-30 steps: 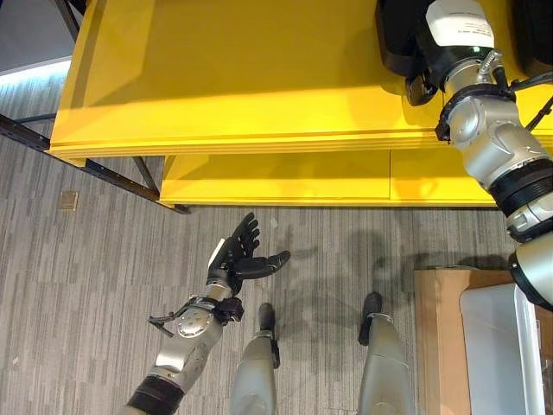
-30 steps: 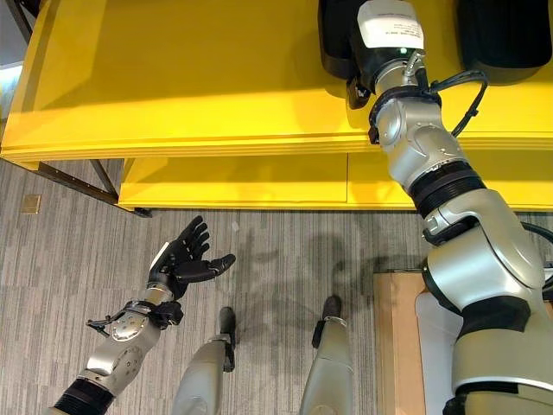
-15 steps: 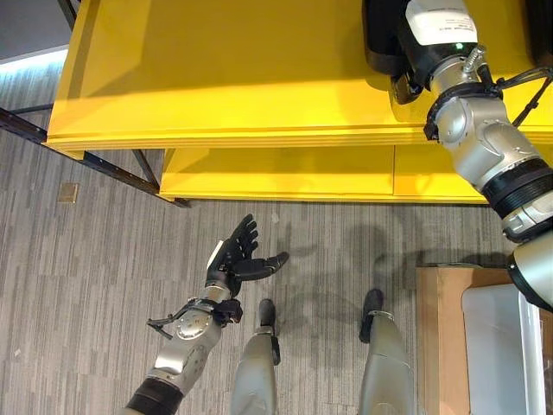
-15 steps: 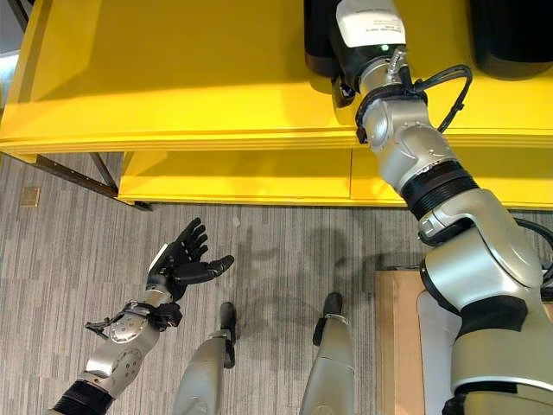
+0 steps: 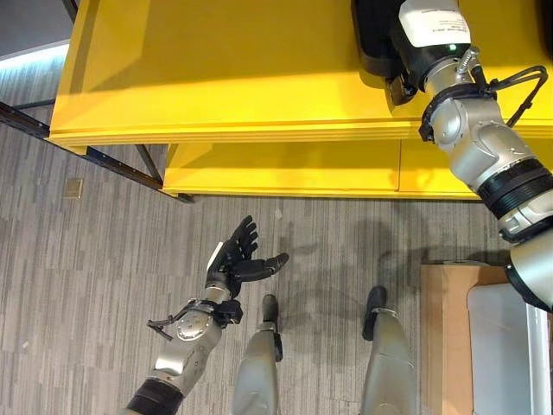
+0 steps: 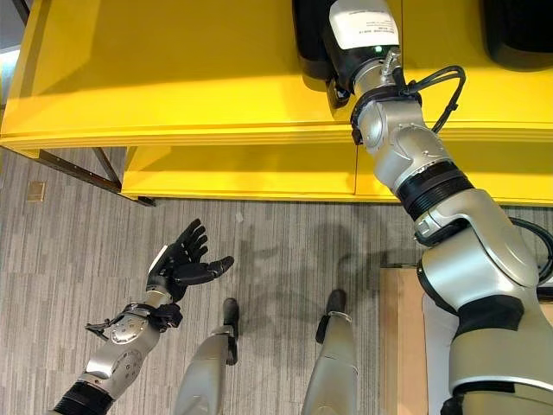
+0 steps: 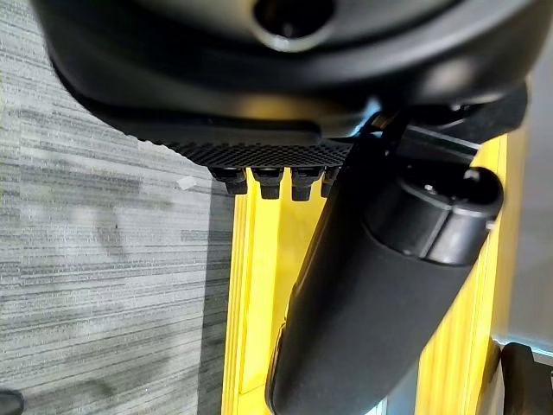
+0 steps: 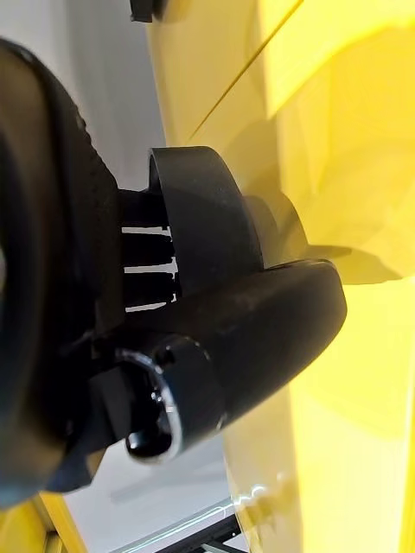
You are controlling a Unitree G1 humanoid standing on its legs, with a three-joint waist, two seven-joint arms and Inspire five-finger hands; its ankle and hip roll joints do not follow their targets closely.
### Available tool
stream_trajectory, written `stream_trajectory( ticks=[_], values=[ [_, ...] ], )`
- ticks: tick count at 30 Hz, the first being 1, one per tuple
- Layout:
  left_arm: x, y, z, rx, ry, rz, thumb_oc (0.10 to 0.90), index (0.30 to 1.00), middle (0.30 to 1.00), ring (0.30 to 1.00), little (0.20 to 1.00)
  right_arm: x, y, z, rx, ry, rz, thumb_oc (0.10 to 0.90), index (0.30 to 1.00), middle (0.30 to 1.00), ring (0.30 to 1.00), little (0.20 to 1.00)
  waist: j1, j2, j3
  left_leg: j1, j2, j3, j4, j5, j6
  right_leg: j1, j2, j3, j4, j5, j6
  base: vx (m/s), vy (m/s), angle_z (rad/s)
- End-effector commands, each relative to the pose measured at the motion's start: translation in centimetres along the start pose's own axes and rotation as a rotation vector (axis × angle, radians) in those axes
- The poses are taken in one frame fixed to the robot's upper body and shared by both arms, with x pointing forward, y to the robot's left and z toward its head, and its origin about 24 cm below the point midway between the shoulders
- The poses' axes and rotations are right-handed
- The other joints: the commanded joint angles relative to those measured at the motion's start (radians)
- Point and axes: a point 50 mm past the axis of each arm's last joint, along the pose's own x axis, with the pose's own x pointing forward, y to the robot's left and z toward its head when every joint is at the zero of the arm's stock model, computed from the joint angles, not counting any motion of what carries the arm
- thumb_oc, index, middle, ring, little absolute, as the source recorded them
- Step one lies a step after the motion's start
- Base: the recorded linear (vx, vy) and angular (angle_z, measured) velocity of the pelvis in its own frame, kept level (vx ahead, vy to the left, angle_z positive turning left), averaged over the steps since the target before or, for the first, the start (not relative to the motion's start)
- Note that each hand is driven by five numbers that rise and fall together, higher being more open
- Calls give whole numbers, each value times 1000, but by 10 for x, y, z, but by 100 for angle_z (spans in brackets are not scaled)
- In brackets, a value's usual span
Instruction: Move parts from the plastic box to the shelf.
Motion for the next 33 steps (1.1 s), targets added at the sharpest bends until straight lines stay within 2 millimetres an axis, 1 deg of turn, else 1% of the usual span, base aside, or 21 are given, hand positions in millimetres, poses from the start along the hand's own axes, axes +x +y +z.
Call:
stream_trajectory(
  ticks=[1, 4, 9, 15, 19, 33],
  values=[
    [-1, 4, 37, 2, -188, -27, 900, 1000, 1000, 1000, 1000, 23, -91, 26, -56, -72, -283, 400, 300, 300, 300, 300, 26, -35, -27, 42, 51, -25, 116, -132, 4, 60, 16, 46, -130, 60, 60, 0, 0, 0],
    [-1, 2, 37, 1, -186, -32, 900, 1000, 1000, 1000, 1000, 24, -87, 23, -49, -52, -271, 400, 300, 300, 300, 300, 28, -31, -22, 45, 52, -25, 119, -136, 3, 60, 18, 50, -124, 55, 60, 0, 0, 0],
    [-1, 3, 38, 6, -190, -31, 900, 1000, 1000, 1000, 1000, 25, -84, 20, -48, -37, -261, 400, 300, 300, 300, 300, 28, -25, -21, 39, 48, -24, 116, -129, 5, 53, 16, 50, -128, 61, 60, 0, 0, 0],
    [-1, 2, 37, 8, -190, -34, 900, 1000, 1000, 1000, 1000, 25, -80, 9, -42, 20, -262, 400, 300, 300, 300, 300, 28, -17, -17, 43, 45, -24, 115, -132, 5, 51, 15, 55, -122, 54, 59, 0, 0, 0],
    [0, 0, 38, 6, -193, -36, 900, 1000, 1000, 1000, 1000, 25, -81, 4, -33, 59, -280, 400, 300, 300, 300, 300, 28, -13, -16, 40, 42, -26, 116, -133, 5, 46, 13, 57, -117, 53, 60, 0, 0, 0],
    [3, -2, 39, 8, -200, -30, 900, 1000, 1000, 1000, 1000, 26, -81, -5, -10, 143, -327, 400, 300, 300, 300, 300, 29, -5, -15, 32, 38, -28, 117, -131, 6, 36, 10, 57, -105, 51, 59, 1, 0, 0]
  ],
)
